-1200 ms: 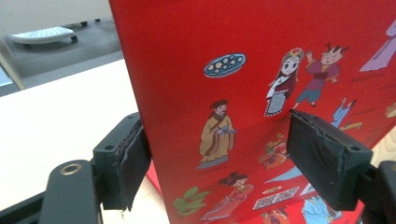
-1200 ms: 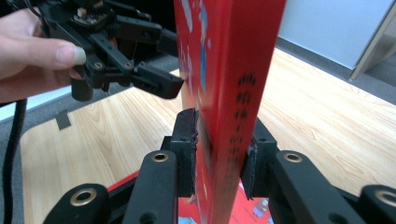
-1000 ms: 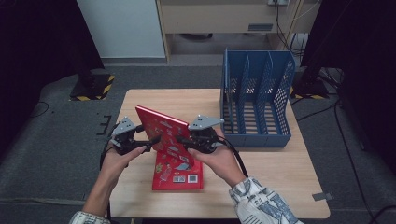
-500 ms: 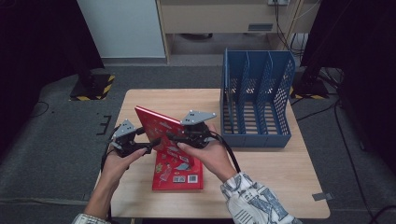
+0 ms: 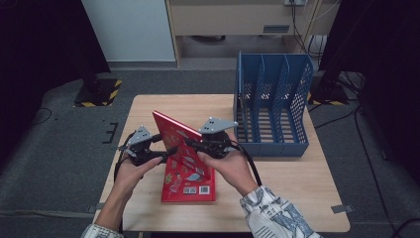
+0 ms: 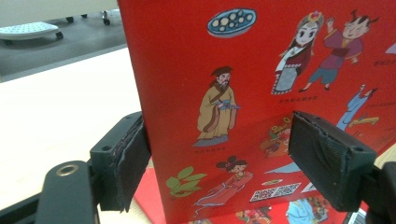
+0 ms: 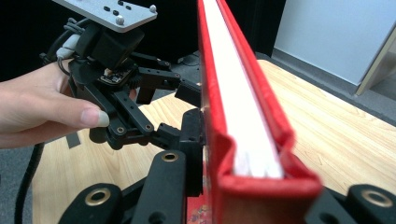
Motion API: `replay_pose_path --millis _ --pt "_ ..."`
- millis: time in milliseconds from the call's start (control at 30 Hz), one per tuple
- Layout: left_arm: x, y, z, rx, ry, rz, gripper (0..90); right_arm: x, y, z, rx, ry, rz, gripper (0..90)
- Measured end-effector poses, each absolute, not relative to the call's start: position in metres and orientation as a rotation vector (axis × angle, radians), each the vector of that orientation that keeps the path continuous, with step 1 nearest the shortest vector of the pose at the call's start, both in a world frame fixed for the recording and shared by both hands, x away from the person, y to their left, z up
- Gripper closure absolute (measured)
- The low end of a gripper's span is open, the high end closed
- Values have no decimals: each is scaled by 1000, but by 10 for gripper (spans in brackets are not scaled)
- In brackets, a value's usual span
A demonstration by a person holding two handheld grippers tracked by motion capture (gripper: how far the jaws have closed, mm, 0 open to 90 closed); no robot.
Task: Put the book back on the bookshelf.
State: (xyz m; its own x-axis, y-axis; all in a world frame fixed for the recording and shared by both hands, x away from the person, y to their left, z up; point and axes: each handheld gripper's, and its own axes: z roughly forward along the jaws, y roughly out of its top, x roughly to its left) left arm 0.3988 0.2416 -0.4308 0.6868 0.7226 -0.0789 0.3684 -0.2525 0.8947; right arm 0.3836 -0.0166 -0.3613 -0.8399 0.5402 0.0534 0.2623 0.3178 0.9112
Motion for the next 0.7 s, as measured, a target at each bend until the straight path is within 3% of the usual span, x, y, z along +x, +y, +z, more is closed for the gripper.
replay_pose_path --millis 700 --pt "400 239 -431 1866 861 423 206 388 -15 -358 743 2277 1598 756"
